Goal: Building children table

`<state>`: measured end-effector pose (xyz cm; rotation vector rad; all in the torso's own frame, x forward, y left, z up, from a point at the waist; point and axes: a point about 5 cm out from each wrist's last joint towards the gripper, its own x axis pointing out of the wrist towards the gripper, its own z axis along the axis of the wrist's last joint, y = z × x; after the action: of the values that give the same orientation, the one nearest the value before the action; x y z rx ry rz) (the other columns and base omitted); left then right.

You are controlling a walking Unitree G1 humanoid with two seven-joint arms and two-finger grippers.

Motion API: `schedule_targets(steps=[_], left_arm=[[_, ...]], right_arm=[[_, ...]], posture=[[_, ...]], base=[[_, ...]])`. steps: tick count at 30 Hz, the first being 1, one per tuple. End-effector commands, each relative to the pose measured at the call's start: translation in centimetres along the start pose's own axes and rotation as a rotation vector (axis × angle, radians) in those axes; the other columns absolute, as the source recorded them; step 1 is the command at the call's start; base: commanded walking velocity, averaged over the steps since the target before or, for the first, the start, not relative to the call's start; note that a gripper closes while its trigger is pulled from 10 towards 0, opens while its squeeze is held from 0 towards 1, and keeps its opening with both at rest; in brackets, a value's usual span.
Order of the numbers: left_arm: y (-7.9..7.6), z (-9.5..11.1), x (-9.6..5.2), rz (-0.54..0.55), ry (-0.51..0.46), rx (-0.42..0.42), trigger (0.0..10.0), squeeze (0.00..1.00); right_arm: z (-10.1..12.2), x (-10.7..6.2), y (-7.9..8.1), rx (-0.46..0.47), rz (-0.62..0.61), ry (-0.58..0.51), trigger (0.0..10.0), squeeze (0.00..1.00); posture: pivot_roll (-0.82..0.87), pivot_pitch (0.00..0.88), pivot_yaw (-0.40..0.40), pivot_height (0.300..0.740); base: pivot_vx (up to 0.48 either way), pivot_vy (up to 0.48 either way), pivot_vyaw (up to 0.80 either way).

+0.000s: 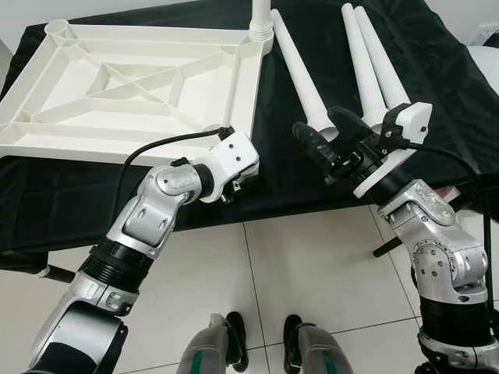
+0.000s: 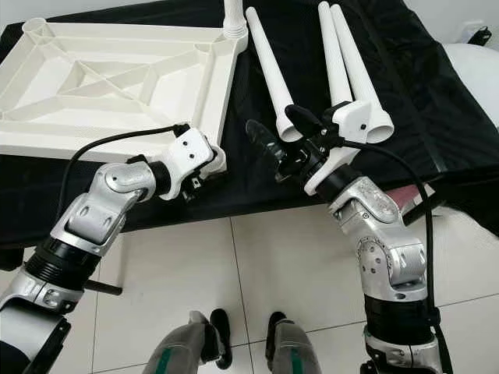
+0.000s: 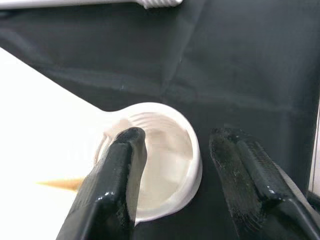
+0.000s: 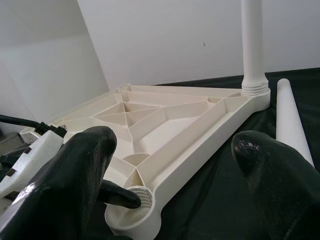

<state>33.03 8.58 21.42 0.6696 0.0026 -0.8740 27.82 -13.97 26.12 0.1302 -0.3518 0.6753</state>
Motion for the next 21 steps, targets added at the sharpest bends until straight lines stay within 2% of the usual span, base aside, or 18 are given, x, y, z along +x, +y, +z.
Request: schedule_targets(steps=[1, 5, 6, 9, 12, 18, 21], left_arm=[[-0.5, -0.7, -0.1, 0.014, 0.042, 0.015, 10.0, 0.00], [-0.3, -0.8, -0.6, 0.015, 0.040, 0.030, 10.0, 0.00], [0.4, -0.8, -1.4, 0.020, 0.031, 0.038, 10.0, 0.00], [0.9, -0.8, -2.0, 0.024, 0.020, 0.039, 10.0, 0.00], [2.2, -0.8, -3.7, 0.025, 0.002, 0.030, 10.0, 0.00], [2.8, -1.7, -5.0, 0.010, 0.041, 0.046, 10.0, 0.00], [3.0, -1.9, -5.1, 0.013, 0.050, 0.053, 10.0, 0.00]], right_arm=[[0.0, 0.0, 0.5, 0.005, 0.019, -0.010, 10.0, 0.00], [0.0, 0.0, 0.6, 0.008, 0.021, -0.012, 10.0, 0.00], [0.0, -0.1, 0.5, 0.008, 0.020, -0.010, 10.0, 0.00], [0.0, -0.1, 0.5, 0.007, 0.019, -0.008, 10.0, 0.00], [-0.1, -0.2, 0.5, 0.011, 0.021, -0.006, 10.0, 0.00], [-0.3, 0.0, 0.6, 0.015, 0.030, -0.005, 10.0, 0.00], [-0.4, 0.1, 0.7, 0.018, 0.040, 0.000, 10.0, 0.00]], posture=[[-0.09, 0.240, 0.084, 0.740], [-0.09, 0.237, 0.083, 0.740], [-0.09, 0.235, 0.082, 0.740], [-0.09, 0.235, 0.082, 0.740], [-0.09, 0.230, 0.081, 0.740], [-0.08, 0.224, 0.078, 0.740], [-0.07, 0.227, 0.073, 0.740]], base=[[0.000, 0.000, 0.00], [0.000, 0.000, 0.00], [0.000, 0.000, 0.00], [0.000, 0.000, 0.00], [0.000, 0.000, 0.00], [0.000, 0.000, 0.00], [0.000, 0.000, 0.00]])
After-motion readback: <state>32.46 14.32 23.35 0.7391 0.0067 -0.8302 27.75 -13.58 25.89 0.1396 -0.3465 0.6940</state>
